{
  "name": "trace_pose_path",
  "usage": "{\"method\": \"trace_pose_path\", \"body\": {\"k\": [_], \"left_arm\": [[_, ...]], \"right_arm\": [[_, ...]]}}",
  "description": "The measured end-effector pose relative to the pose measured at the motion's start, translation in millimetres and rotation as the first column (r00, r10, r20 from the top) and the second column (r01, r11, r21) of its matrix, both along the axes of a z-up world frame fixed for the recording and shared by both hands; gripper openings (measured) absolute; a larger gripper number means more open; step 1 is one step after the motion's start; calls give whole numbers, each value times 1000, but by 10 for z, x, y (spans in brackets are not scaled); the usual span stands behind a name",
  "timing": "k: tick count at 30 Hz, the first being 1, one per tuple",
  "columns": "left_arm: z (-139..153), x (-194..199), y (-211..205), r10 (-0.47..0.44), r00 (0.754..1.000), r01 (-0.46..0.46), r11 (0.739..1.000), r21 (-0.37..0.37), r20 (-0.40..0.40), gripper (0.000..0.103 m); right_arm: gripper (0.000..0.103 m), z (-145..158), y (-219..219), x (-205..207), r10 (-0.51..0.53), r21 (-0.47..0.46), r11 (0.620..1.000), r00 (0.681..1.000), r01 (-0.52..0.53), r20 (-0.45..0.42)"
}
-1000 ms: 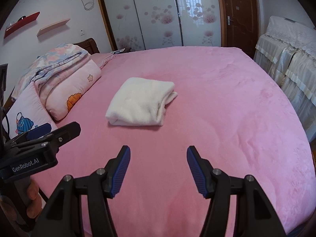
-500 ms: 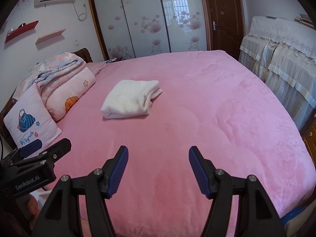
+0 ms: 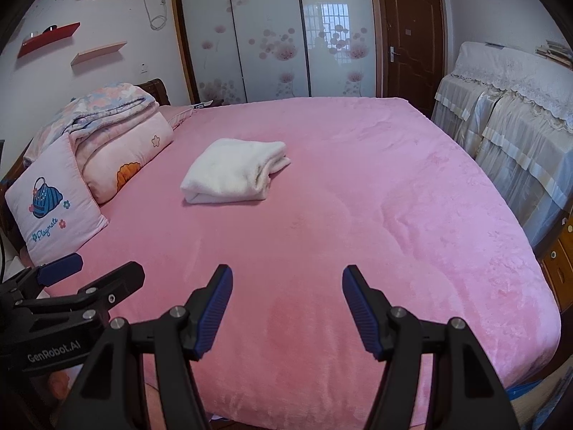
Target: Fold large clothes
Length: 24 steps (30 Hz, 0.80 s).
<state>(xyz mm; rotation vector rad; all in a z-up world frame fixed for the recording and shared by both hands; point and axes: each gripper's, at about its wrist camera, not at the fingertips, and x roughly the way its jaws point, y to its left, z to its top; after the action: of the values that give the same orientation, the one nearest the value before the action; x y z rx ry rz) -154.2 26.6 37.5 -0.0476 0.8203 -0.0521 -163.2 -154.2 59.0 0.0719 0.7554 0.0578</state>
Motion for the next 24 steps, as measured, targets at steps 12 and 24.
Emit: {"method": "trace_pose_path", "body": {"k": [12,24], "left_arm": [[23,-68,-21,-3,1000,3,1000,12,10,102],[4,-100,-78,-7,1000,7,1000,17,-2,102]], "right_arm": [[64,21,-41,-82,-8,7,1000,1000,8,-3],[64,-6,-105,-135,-22,19,1000,1000,23,-16]]}}
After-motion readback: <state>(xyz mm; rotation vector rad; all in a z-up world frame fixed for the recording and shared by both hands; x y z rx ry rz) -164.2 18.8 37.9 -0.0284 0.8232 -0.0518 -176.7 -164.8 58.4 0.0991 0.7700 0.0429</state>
